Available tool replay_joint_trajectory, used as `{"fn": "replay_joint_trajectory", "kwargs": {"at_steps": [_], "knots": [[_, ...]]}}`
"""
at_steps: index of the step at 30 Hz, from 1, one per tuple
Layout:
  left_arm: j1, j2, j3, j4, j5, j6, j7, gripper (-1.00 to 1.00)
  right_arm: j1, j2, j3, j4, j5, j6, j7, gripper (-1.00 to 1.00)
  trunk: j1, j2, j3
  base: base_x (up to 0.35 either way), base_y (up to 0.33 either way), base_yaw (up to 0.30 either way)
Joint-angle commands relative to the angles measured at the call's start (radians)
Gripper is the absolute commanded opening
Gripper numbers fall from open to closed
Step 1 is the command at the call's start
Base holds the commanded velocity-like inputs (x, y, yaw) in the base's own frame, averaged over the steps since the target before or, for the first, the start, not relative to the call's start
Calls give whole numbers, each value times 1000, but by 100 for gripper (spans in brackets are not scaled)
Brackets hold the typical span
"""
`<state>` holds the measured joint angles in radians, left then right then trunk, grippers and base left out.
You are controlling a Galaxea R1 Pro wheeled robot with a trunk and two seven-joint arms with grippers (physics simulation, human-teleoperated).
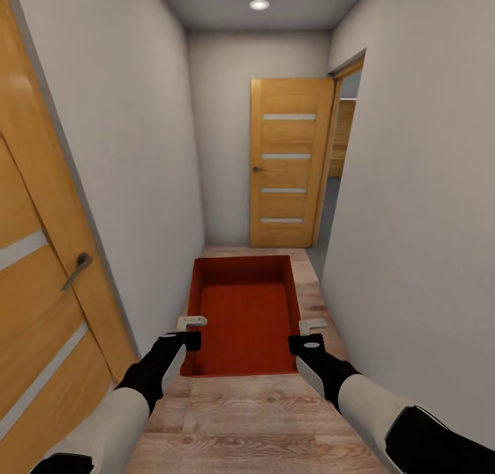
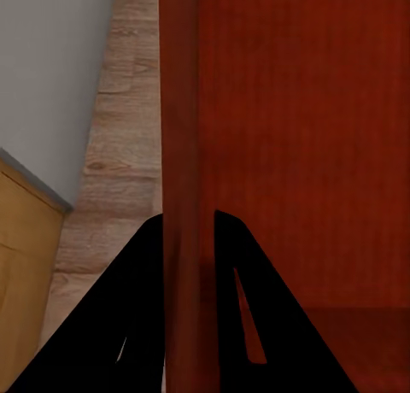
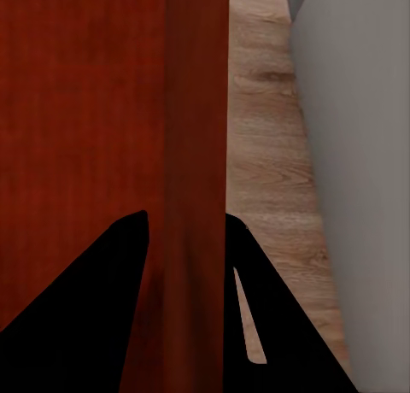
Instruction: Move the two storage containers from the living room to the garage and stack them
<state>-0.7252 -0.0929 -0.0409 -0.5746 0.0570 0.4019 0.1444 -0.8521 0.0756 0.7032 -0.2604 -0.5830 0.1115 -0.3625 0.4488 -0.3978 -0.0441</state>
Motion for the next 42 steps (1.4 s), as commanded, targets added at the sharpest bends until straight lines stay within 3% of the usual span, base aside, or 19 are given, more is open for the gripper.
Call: {"fn": "replay_joint_trajectory", "kwargs": {"at_steps": [1,11,24,42], "knots": [[0,1,-5,48,4,6,12,-100,-2,0,-27,-3,26,-27,-70,-100,1,-2,-2,322,92,0],[0,0,-5,48,4,5,12,-100,-2,0,-27,-3,26,-26,-70,-100,1,-2,-2,322,91,-16],[0,-3,-5,48,4,5,13,-100,-2,1,-27,-3,26,-26,-71,-100,1,-2,-2,322,11,-196],[0,-2,-6,50,4,5,13,-100,-2,0,-27,-3,26,-26,-70,-100,1,-2,-2,323,0,-5]]}}
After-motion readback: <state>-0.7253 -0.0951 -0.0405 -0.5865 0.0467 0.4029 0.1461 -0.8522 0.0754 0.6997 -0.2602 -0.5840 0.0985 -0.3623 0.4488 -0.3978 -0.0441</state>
